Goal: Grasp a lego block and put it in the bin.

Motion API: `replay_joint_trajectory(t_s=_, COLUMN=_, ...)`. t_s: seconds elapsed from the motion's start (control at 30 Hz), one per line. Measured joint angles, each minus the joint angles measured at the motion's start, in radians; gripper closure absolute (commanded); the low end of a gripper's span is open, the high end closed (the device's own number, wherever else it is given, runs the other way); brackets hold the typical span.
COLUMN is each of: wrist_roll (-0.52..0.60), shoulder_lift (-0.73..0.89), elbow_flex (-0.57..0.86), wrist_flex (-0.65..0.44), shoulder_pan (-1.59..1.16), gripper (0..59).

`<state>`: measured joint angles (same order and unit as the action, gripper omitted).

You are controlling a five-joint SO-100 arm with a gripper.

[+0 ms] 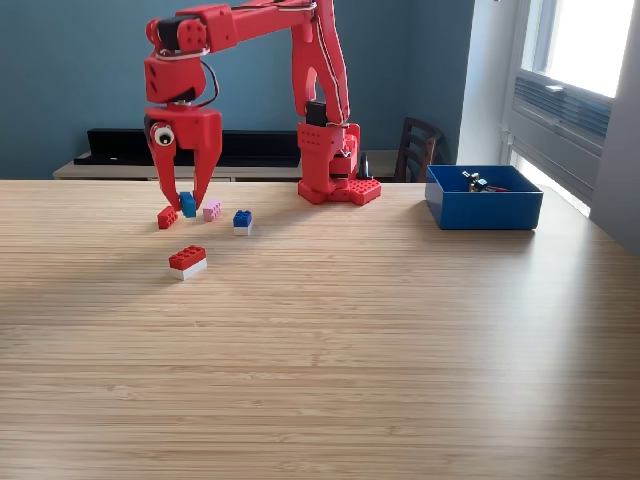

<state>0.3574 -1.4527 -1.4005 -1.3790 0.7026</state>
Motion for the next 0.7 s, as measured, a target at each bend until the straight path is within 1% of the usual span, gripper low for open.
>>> replay_joint_trajectory(t_s=0.13, wrist_roll=-0.044, shoulder_lift=0.0, elbow_flex=0.129, wrist_flex=-0.164, shoulder_pan=-0.169, gripper=58.5)
replay_joint_trajectory(t_s=0.2, wrist_roll=-0.049, shoulder_lift=0.0, elbow_flex=0.163, wrist_flex=-0.229, shoulder_pan=-0.256, gripper=58.5)
replay_joint_trajectory(t_s=0.27, wrist_roll=-0.051, shoulder_lift=0.0, elbow_flex=0.175, wrist_flex=-0.272, shoulder_pan=-0.403, gripper=58.5)
replay_joint_trajectory(t_s=0.43, wrist_roll=-0.066, shoulder_lift=0.0, elbow_flex=0.175, wrist_flex=-0.31, shoulder_pan=-0.83, gripper=58.5)
replay_joint_trajectory(t_s=0.57, wrist_roll=-0.117, shoulder_lift=0.0, elbow_flex=0.175, wrist_flex=-0.31, shoulder_pan=-1.137, gripper=58.5)
replay_joint_trajectory(t_s=0.7, wrist_roll=-0.201, shoulder_lift=0.002, elbow_flex=0.175, wrist_flex=-0.31, shoulder_pan=-1.374, gripper=58.5)
